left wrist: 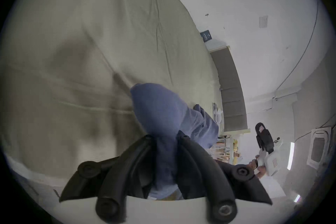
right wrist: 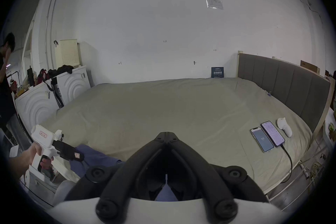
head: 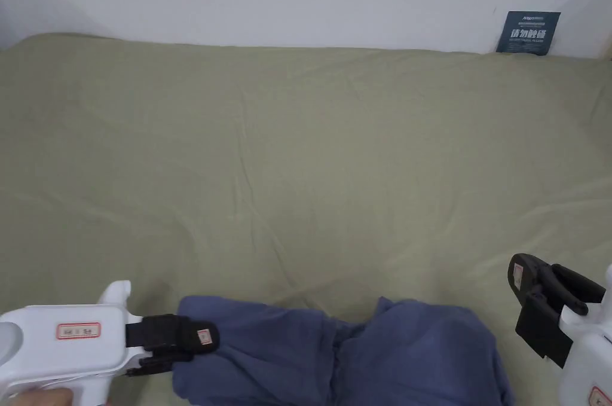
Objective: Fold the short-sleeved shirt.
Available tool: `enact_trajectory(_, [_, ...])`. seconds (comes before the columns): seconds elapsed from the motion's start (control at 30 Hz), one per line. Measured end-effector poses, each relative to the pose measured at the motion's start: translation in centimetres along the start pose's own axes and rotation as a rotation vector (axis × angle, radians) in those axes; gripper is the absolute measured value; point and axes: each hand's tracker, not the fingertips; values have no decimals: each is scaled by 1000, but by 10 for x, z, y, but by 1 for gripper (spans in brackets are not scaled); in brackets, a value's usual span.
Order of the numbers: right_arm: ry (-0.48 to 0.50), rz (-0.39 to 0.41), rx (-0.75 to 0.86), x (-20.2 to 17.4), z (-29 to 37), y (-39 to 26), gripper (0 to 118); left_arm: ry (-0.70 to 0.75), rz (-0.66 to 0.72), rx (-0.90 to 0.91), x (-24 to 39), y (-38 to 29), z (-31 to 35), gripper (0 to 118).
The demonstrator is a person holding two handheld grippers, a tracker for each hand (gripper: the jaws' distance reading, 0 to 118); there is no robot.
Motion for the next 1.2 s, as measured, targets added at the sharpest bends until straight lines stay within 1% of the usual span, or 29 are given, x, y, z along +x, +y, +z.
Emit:
enact_trajectory(0.17, [17, -4, 16, 3, -1, 4, 2, 123, 11, 120, -4, 9, 68, 16])
enact_trajectory(0.23, [22, -3, 20, 3, -2, 6, 2, 243, -30, 164, 8, 10, 89, 16])
enact_trajectory(0.3, [29, -4, 24, 3, -3, 7, 2, 363, -102, 159, 25, 13, 95, 16])
enact_trajectory(0.37, [33, -7, 29, 3, -3, 8, 2, 385, -118, 136, 44, 12, 89, 16])
enact_trajectory(0.4, [36, -8, 34, 4, -2, 8, 2, 379, -152, 124, 57, 11, 84, 16])
enact_trajectory(0.47, [33, -6, 41, 5, 0, 9, 2, 414, -226, 118, 85, 8, 73, 16])
enact_trajectory(0.57, [23, -6, 50, 11, 5, 10, 2, 526, -335, 71, 131, -1, 51, 16])
enact_trajectory(0.6, [19, -9, 54, 13, 6, 10, 2, 546, -350, 64, 145, -4, 41, 16])
enact_trajectory(0.67, [8, -17, 61, 18, 7, 10, 2, 570, -442, 43, 173, -12, 21, 16])
enact_trajectory(0.8, [-21, -32, 72, 27, 9, 8, 2, 628, -546, -6, 213, -33, -27, 16])
enact_trajectory(0.9, [-43, -41, 73, 36, 11, 6, 2, 615, -582, -73, 226, -52, -74, 16])
enact_trajectory(0.93, [-51, -52, 72, 39, 11, 5, 2, 620, -594, -85, 228, -59, -92, 23])
enact_trajectory(0.97, [-58, -60, 70, 42, 12, 4, 2, 621, -618, -100, 231, -68, -110, 52])
enact_trajectory(1.0, [-66, -65, 68, 46, 13, 4, 2, 609, -652, -104, 231, -74, -128, 103])
enact_trajectory(1.03, [-76, -71, 66, 49, 14, 3, 2, 554, -663, -119, 228, -77, -144, 118])
enact_trajectory(1.07, [-84, -73, 61, 52, 16, 3, 2, 512, -659, -136, 224, -78, -156, 114])
enact_trajectory(1.1, [-88, -75, 57, 55, 17, 2, 2, 465, -638, -115, 224, -79, -162, 113])
enact_trajectory(1.17, [-107, -70, 57, 60, 22, 1, 2, 465, -535, -129, 218, -75, -164, 113])
enact_trajectory(1.2, [-115, -70, 57, 62, 24, 1, 2, 442, -495, -123, 214, -71, -155, 113])
